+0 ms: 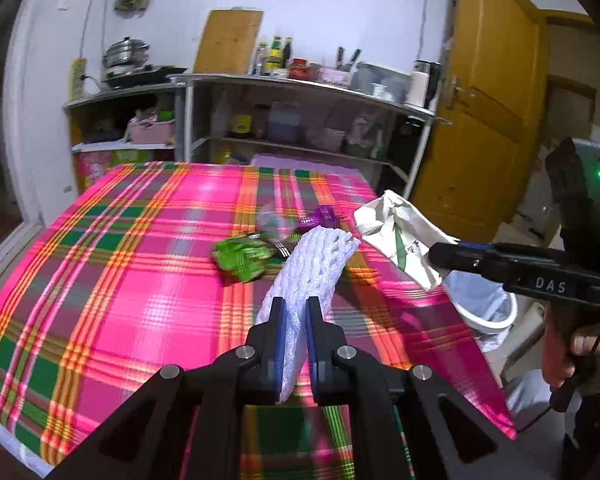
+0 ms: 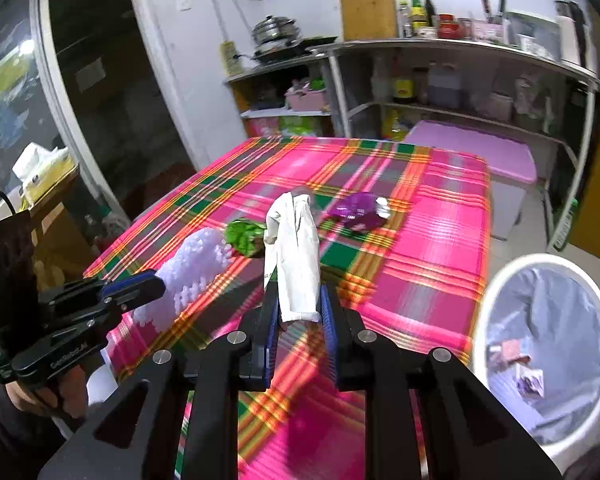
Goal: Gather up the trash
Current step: 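Carry the foam sleeve and paper bag over the bin and open both tools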
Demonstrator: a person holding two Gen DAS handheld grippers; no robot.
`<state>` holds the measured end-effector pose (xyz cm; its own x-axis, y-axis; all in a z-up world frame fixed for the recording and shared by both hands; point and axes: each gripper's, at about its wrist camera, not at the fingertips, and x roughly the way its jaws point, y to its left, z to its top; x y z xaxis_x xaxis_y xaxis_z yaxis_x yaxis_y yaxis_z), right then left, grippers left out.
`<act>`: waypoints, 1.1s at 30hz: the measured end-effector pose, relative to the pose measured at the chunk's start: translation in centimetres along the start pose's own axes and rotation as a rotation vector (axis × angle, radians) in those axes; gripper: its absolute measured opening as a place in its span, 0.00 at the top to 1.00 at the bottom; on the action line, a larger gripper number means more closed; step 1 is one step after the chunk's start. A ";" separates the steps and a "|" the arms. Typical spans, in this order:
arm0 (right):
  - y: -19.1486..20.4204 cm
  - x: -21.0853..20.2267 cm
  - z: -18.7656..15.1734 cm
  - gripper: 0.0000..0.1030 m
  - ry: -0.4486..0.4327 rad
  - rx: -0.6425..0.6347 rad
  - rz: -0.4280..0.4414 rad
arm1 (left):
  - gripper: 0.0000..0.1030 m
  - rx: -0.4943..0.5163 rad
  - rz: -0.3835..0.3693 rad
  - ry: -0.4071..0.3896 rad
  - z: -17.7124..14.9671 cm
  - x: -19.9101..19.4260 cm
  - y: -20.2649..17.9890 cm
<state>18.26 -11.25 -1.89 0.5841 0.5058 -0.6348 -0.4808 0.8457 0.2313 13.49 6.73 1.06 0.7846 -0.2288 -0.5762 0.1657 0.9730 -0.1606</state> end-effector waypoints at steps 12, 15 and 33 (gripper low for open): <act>-5.3 -5.2 -2.3 0.80 -0.064 0.111 -0.104 | 0.91 0.037 -0.079 0.005 1.6 2.1 -6.1; -6.4 -6.2 -2.8 0.80 -0.077 0.135 -0.136 | 0.91 0.052 -0.095 0.003 2.0 2.7 -7.7; -13.4 -9.4 -5.5 0.80 -0.084 0.266 -0.281 | 0.91 0.132 -0.200 0.042 3.7 8.7 -16.3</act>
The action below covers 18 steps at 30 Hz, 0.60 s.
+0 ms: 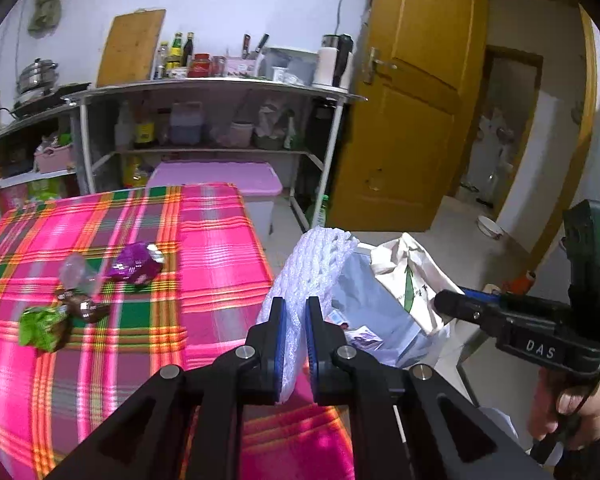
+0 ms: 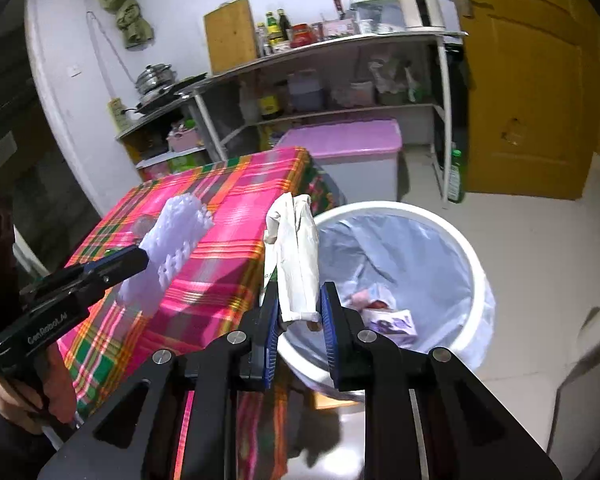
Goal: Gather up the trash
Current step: 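Carry the foam sleeve and paper bag over the bin and open both tools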
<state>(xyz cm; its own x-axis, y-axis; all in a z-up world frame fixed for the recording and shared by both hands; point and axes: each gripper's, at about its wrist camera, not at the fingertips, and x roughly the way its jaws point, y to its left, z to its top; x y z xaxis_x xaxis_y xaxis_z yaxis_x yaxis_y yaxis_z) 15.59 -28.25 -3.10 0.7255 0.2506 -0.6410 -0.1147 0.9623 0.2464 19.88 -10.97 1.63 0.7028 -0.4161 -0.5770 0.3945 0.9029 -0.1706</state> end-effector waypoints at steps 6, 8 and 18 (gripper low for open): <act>-2.1 0.8 -0.1 0.80 0.020 0.037 -0.025 | 0.91 0.016 -0.031 0.042 0.3 3.2 -1.5; -2.7 1.1 -0.2 0.80 0.028 0.047 -0.031 | 0.91 0.018 -0.037 0.054 0.4 4.1 -1.8; -5.0 3.4 -0.3 0.77 0.080 0.089 -0.047 | 0.89 0.008 -0.070 0.109 0.4 8.4 -2.9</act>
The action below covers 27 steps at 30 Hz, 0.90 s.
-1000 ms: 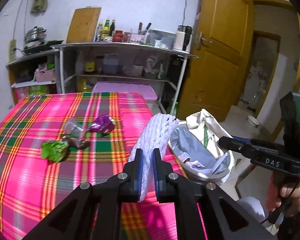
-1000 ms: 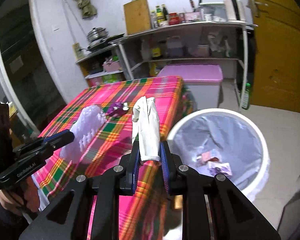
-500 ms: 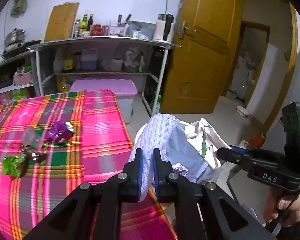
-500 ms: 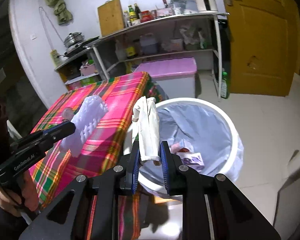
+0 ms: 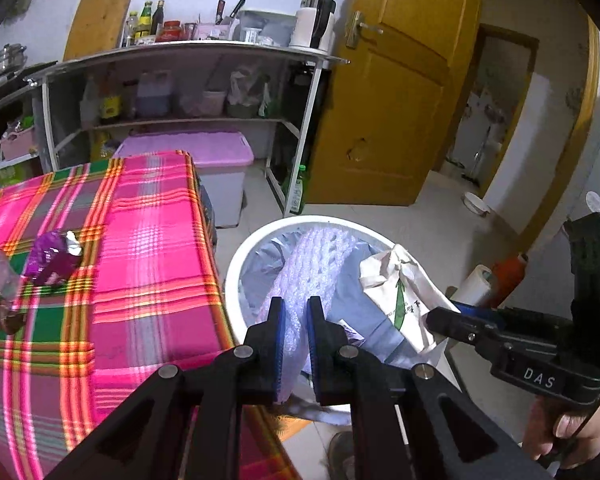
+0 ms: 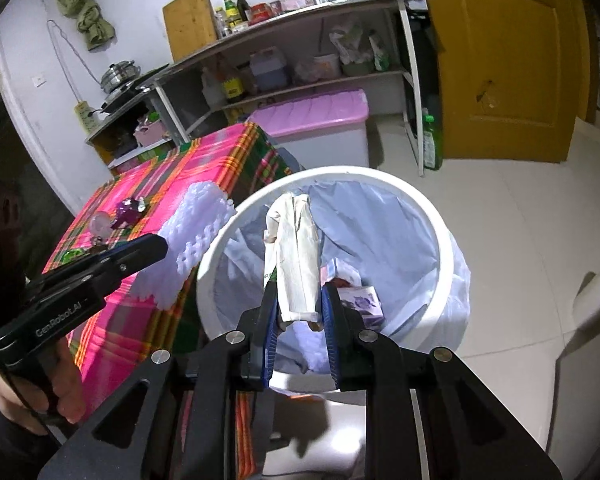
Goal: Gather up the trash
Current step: 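Carry the foam sleeve and paper bag over the bin and open both tools, then move both open tools back over the table items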
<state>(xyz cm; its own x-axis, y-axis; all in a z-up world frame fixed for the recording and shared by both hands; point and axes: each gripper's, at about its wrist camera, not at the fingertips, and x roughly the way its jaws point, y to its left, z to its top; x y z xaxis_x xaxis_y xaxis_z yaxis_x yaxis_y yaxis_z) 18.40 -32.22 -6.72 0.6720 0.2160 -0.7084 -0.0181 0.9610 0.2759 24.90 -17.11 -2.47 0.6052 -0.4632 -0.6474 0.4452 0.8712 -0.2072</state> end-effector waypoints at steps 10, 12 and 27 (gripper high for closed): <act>-0.3 0.2 0.0 0.74 -0.002 0.003 -0.020 | 0.76 -0.037 -0.038 0.016 0.3 1.7 0.8; -0.3 -0.1 -0.1 0.74 -0.009 0.005 -0.023 | 0.72 -0.039 -0.040 0.008 0.3 1.4 0.9; 2.7 -3.5 -0.5 0.74 -0.065 -0.042 0.023 | 0.72 -0.044 -0.013 -0.066 -0.3 -3.8 1.5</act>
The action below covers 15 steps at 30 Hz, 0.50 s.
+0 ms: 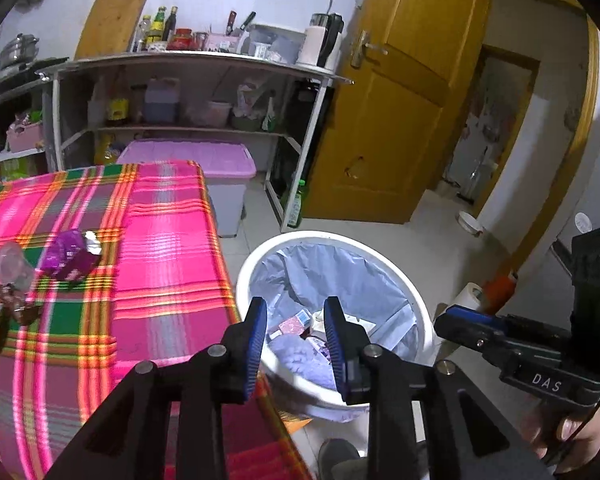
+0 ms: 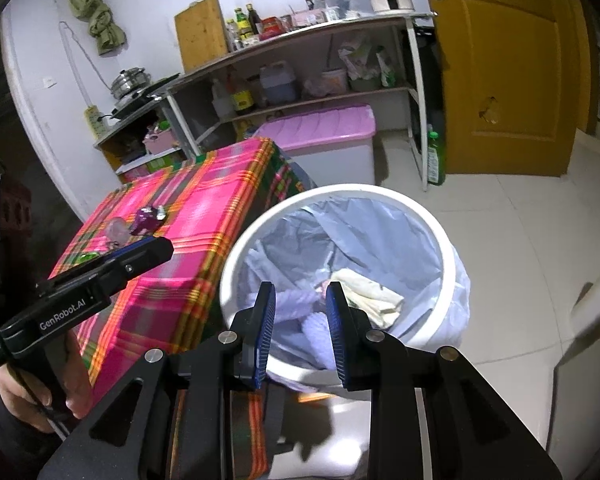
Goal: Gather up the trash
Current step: 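Move both open tools back over the table items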
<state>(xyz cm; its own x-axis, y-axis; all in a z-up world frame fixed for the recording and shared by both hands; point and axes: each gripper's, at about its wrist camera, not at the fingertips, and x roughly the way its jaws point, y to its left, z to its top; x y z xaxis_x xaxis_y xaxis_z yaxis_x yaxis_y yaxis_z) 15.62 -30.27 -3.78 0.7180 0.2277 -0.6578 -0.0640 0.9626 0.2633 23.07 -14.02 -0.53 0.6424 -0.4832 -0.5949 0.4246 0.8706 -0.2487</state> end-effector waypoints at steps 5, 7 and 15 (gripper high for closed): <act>2.1 -0.5 -0.2 0.74 -0.006 -0.030 0.038 | 0.72 -0.011 0.034 -0.022 -0.9 -2.6 1.0; 3.1 -0.6 -0.3 0.74 -0.006 -0.049 0.056 | 0.72 -0.017 0.049 -0.030 -1.4 -3.5 1.5; 6.8 0.1 -1.1 0.56 0.007 -0.123 0.132 | 0.72 -0.048 0.112 -0.038 -3.2 -6.6 4.0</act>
<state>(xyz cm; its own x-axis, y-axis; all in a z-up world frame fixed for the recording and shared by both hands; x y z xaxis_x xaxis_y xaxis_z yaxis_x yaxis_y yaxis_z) 14.50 -23.50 -2.78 0.6926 0.3539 -0.6285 -0.2423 0.9349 0.2595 18.49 -7.08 -0.04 0.7080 -0.3853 -0.5918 0.3187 0.9222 -0.2192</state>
